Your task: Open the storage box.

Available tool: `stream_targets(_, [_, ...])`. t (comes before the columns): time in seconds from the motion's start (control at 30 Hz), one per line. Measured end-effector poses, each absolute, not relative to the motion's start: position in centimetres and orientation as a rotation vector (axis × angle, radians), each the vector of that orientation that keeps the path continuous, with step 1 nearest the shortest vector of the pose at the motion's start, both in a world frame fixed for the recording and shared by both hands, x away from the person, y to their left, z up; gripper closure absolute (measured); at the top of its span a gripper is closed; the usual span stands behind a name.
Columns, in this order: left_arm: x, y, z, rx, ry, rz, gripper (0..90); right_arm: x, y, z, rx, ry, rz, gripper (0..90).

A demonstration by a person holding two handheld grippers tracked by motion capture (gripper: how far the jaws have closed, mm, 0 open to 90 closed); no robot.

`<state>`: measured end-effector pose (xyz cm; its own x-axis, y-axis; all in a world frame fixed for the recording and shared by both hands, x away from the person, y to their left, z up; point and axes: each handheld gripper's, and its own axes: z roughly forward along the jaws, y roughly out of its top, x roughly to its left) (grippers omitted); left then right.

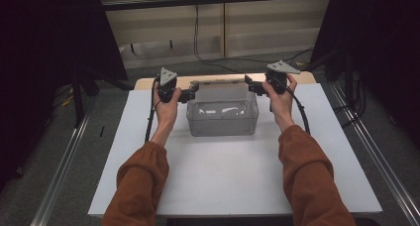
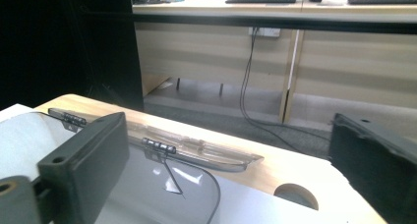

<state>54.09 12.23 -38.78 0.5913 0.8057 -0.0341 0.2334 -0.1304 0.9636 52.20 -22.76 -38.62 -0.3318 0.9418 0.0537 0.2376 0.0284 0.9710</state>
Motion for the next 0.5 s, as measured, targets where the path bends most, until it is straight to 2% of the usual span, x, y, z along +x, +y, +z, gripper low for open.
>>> stream_targets(0.5, [51.5, 12.5, -38.3, 1.622, 0.853, 0.613, 2.4, 49.3, -23.1, -38.7, 1.178, 1.604, 1.381, 0.3])
